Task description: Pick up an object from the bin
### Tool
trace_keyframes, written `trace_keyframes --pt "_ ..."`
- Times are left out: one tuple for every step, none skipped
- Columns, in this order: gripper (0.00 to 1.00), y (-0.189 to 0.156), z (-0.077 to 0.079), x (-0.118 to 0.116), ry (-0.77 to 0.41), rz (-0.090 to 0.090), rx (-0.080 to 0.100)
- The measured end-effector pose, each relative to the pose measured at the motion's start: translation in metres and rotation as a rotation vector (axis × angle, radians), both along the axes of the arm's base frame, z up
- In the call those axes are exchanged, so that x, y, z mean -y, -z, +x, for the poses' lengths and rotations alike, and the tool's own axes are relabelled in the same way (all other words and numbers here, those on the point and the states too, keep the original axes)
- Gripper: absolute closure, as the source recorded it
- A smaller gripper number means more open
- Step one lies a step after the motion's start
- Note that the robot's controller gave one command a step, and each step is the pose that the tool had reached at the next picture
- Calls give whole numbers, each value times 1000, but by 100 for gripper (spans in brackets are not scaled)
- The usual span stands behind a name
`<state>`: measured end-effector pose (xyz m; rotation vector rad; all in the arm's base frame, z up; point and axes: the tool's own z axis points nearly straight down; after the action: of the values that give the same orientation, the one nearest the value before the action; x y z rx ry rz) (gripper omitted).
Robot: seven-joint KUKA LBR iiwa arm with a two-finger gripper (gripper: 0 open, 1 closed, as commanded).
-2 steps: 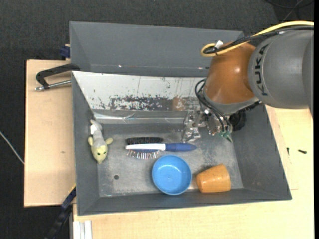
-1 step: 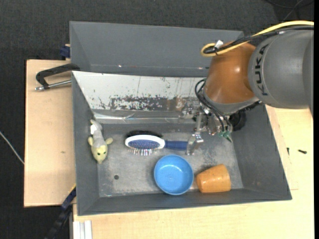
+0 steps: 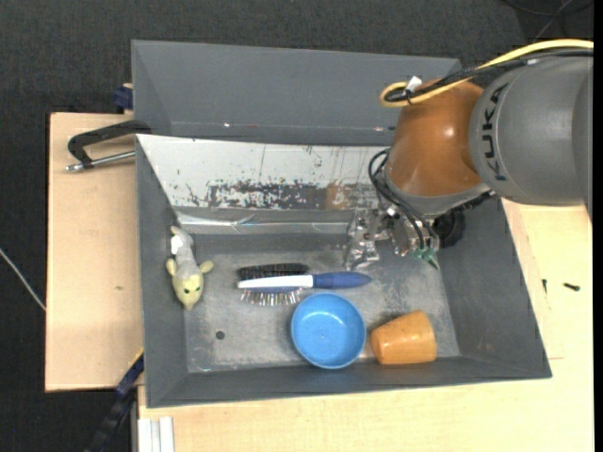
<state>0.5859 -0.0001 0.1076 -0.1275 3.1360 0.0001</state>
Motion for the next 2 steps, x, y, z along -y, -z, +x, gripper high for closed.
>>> trace_keyframes --pt "0 0 0 0 0 0 1" --pt "0 35 -45 -14 -147 -1 7"
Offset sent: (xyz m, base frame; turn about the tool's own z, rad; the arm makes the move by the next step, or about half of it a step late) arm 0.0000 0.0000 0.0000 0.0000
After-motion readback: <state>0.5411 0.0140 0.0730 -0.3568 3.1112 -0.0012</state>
